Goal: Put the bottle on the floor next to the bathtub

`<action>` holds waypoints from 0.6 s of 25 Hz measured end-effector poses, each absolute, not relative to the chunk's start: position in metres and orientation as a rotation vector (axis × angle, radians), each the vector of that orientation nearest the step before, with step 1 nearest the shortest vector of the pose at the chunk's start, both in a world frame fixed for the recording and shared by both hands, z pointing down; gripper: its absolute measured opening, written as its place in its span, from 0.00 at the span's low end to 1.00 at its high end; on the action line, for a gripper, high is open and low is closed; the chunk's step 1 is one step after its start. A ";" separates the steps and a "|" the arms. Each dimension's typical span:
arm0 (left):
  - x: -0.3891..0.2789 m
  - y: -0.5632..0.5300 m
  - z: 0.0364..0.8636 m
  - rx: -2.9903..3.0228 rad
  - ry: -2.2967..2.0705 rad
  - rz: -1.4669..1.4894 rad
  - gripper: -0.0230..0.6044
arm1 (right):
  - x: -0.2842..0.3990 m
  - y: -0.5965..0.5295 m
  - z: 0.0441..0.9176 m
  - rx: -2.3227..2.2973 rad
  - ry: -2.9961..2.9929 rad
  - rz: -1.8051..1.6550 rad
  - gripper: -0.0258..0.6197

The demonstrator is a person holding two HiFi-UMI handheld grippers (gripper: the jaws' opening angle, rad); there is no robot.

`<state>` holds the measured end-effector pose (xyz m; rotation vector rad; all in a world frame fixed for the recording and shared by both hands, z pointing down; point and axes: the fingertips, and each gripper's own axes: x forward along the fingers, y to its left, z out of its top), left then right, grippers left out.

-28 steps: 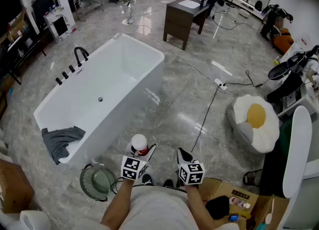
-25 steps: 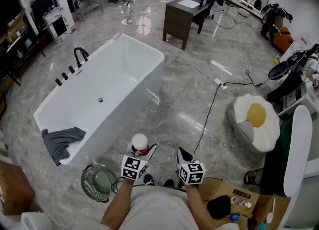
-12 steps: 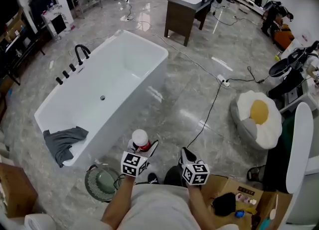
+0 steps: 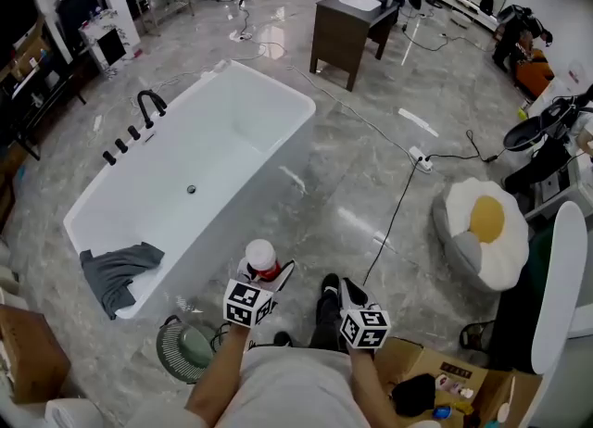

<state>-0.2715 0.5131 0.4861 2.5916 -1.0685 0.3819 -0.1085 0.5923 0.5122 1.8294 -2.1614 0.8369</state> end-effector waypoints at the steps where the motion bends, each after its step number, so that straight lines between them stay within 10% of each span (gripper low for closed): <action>1: -0.270 0.505 0.487 2.586 -1.072 0.381 0.56 | -0.104 0.583 0.514 1.831 -2.161 0.837 0.04; 15: -0.174 0.392 0.484 2.532 -1.083 0.368 0.56 | 0.010 0.457 0.524 1.849 -2.178 0.919 0.04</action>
